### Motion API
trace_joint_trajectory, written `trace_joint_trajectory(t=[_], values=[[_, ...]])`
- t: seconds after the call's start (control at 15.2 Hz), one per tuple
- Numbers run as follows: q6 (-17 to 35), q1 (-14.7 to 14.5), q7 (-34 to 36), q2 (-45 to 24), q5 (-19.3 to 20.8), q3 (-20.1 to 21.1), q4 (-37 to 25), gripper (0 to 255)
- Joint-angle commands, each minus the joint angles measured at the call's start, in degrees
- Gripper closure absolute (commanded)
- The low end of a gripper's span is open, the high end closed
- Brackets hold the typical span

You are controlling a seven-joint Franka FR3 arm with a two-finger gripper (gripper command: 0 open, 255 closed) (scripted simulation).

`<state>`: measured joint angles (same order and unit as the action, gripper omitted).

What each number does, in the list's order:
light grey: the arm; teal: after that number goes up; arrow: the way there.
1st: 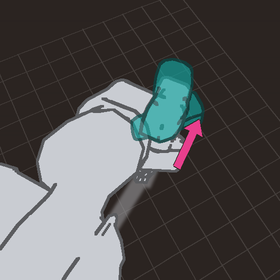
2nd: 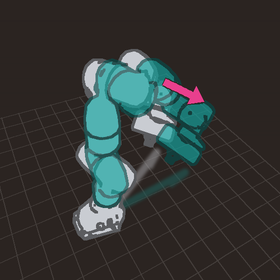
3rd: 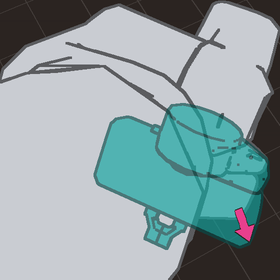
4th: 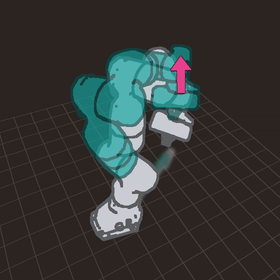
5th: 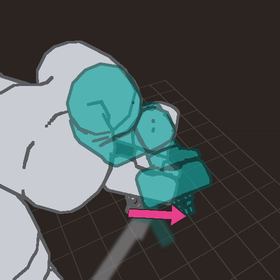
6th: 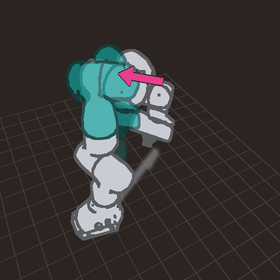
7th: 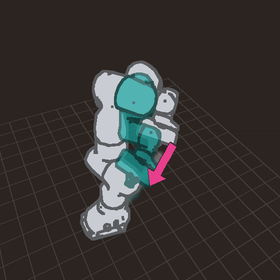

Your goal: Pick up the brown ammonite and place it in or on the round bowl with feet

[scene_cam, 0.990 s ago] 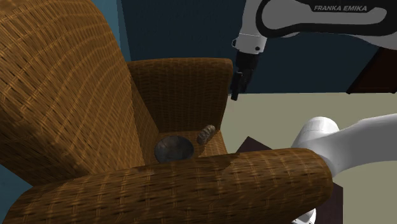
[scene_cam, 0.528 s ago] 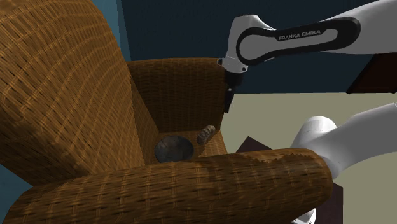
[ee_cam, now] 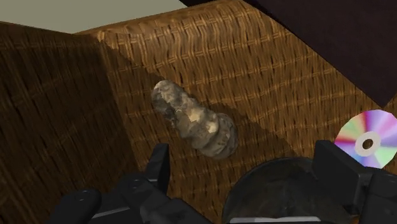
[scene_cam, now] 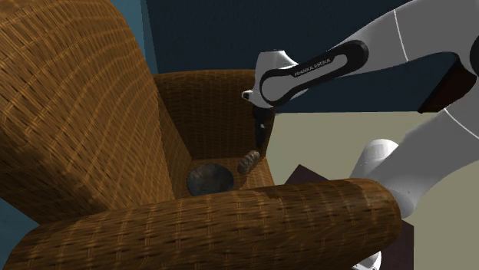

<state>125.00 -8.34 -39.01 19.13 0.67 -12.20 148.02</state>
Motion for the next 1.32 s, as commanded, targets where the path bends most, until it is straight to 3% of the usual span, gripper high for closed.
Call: trace_joint_trajectory(t=[0.0,0.13,0.66,1.19,1.25], values=[[4.8,-1.1,-5.0,-4.5,-0.4,-1.0,-0.1,0],[8.8,-2.3,-9.6,-9.2,-1.3,-1.5,-0.9,0],[15.7,-2.8,-11.1,-14.2,-3.3,-1.7,1.2,0],[15.7,-2.8,-11.1,-14.2,-3.3,-1.6,1.2,0],[15.7,-2.8,-11.1,-14.2,-3.3,-1.6,1.2,255]])
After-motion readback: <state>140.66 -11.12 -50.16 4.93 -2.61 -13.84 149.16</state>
